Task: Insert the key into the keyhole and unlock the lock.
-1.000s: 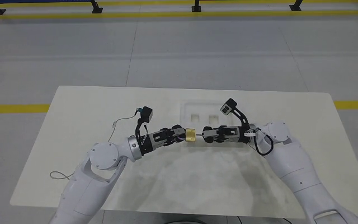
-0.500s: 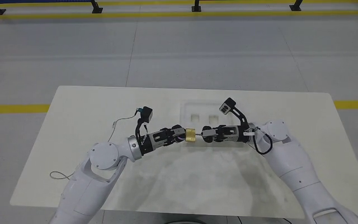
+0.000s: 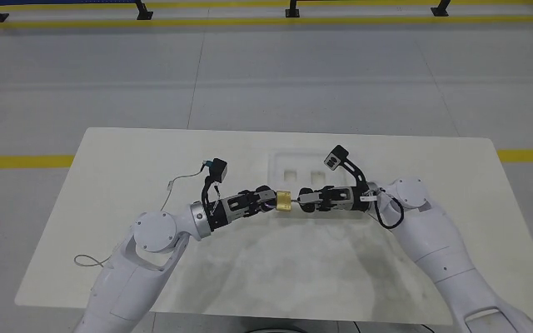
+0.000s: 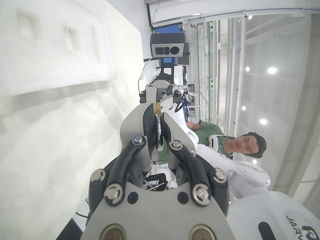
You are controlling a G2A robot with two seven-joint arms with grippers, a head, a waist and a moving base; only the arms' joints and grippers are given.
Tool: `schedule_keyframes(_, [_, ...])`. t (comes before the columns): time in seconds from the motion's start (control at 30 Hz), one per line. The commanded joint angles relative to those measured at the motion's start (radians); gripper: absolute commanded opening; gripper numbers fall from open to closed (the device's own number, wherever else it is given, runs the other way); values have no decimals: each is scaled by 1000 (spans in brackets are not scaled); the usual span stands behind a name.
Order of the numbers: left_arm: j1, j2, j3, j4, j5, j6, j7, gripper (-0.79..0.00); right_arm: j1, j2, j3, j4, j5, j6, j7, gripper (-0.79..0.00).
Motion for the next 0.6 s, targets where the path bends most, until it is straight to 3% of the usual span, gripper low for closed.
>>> schedule_keyframes(0.0, [0, 0, 0, 0, 0, 0, 0, -785, 1, 0, -1, 2, -1, 2, 0, -785])
schedule_keyframes(0.57, [0, 0, 0, 0, 0, 0, 0, -785, 25, -7, -17, 9, -8, 10, 2, -785])
